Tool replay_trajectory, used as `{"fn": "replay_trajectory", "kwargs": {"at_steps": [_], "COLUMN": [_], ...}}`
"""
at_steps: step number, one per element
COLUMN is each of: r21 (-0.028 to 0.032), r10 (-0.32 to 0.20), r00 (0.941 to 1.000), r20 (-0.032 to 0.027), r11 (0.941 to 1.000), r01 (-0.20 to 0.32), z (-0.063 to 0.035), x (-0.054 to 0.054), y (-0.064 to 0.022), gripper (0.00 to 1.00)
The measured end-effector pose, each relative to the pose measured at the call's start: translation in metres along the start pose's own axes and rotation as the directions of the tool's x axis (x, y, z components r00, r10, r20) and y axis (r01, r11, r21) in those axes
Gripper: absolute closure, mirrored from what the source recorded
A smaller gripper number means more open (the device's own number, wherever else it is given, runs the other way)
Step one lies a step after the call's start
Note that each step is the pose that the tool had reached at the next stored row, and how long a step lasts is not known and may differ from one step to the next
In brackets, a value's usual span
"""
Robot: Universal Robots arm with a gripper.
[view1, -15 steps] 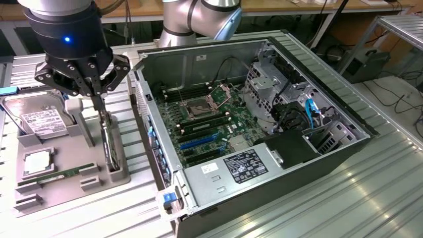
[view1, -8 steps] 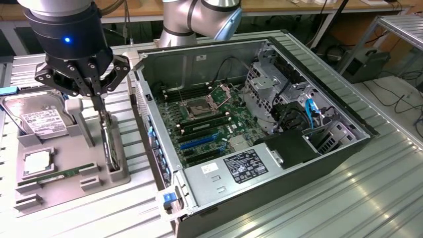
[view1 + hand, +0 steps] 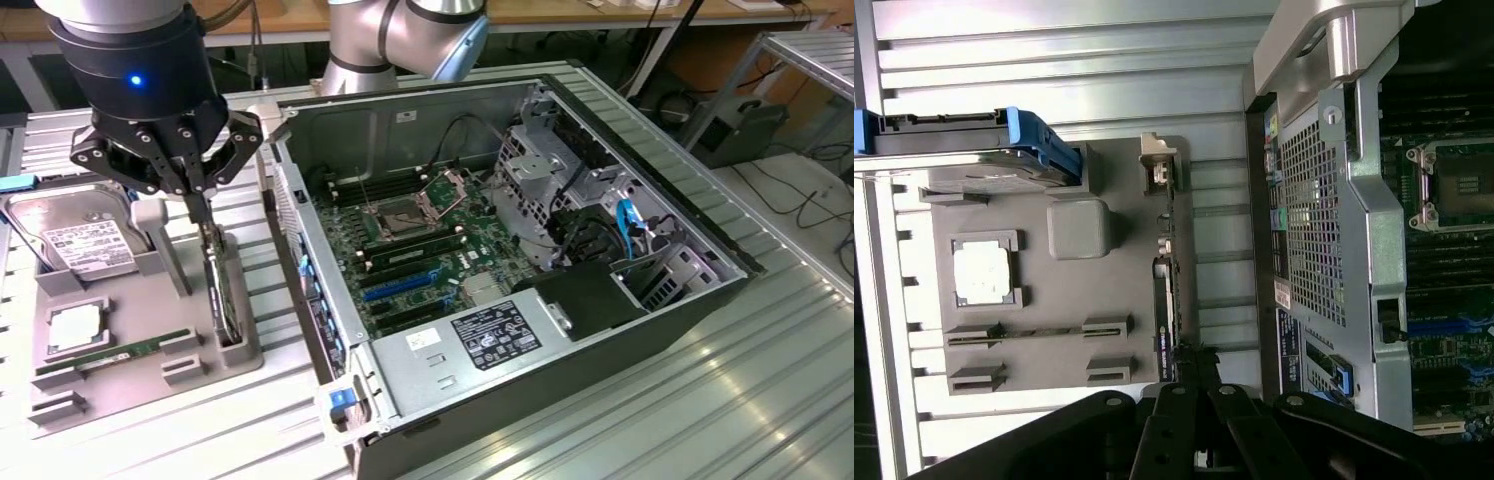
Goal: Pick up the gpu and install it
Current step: 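Pick up the gpu and move the gpu toward the slot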
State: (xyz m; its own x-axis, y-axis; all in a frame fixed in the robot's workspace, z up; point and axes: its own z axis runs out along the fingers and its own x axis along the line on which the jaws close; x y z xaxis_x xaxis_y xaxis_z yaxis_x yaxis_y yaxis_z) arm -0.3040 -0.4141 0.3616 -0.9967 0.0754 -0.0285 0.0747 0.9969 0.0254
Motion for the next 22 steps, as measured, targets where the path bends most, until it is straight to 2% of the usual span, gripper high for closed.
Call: {"fn": "replay_trajectory", "kwargs": {"at_steps": [2,4,5,6,7,8,11,20,22], "r21": [0.0,0.0,0.0,0.0,0.0,0.0,0.0,0.0001,0.0], "r10": [0.0,0.0,0.0,0.0,0.0,0.0,0.0,0.0,0.0], "r00": [1.0,1.0,1.0,1.0,1.0,1.0,1.0,1.0,1.0], "r20": [0.0,0.0,0.0,0.0,0.0,0.0,0.0004,0.0003,0.0004], "r11": [1.0,1.0,1.0,1.0,1.0,1.0,1.0,1.0,1.0], "r01": [0.0,0.0,0.0,0.0,0.0,0.0,0.0,0.0,0.0], "z": [0.0,0.0,0.0,0.0,0.0,0.0,0.0039,0.0263,0.0365], "x": [0.0,0.0,0.0,0.0,0.0,0.0,0.0,0.001,0.001], "y": [0.0,0.0,0.0,0.0,0.0,0.0,-0.0001,-0.0007,-0.0009], "gripper": [0.89,0.76,0.76,0.7,0.7,0.64,0.64,0.64,0.64]}}
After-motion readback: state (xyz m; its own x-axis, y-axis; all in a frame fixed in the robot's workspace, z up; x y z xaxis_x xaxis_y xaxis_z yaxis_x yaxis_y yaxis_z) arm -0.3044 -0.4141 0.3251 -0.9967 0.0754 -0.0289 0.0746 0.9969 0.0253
